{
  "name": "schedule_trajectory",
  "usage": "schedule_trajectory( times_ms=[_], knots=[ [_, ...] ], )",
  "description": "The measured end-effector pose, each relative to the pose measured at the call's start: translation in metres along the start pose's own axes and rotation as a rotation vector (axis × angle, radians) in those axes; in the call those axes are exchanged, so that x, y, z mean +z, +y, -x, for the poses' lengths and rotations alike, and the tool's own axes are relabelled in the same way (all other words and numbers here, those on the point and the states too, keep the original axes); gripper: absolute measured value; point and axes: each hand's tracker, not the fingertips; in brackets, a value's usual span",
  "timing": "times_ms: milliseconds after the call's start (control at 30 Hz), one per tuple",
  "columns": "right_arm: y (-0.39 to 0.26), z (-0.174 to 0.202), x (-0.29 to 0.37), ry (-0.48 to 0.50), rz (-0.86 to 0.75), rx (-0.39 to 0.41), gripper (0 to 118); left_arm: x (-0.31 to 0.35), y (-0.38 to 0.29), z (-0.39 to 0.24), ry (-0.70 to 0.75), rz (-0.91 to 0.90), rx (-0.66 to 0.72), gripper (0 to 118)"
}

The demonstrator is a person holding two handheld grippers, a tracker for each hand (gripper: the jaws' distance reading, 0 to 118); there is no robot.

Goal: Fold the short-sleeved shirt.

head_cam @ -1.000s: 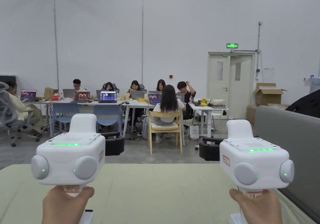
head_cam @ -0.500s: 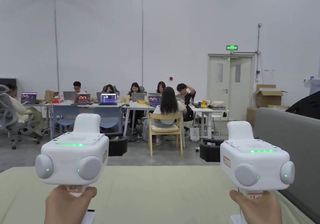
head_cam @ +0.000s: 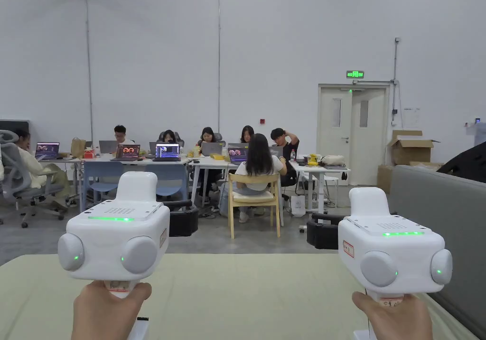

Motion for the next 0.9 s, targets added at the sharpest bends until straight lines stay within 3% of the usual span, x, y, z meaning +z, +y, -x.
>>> schedule_trajectory(
  times_ms=[900],
  knots=[
    [-0.0034, 0.0002, -0.0066, 0.011, 0.012, 0.002, 118, -0.0050, -0.0056, -0.0006, -0.011, 0.021, -0.005, 118]
  ],
)
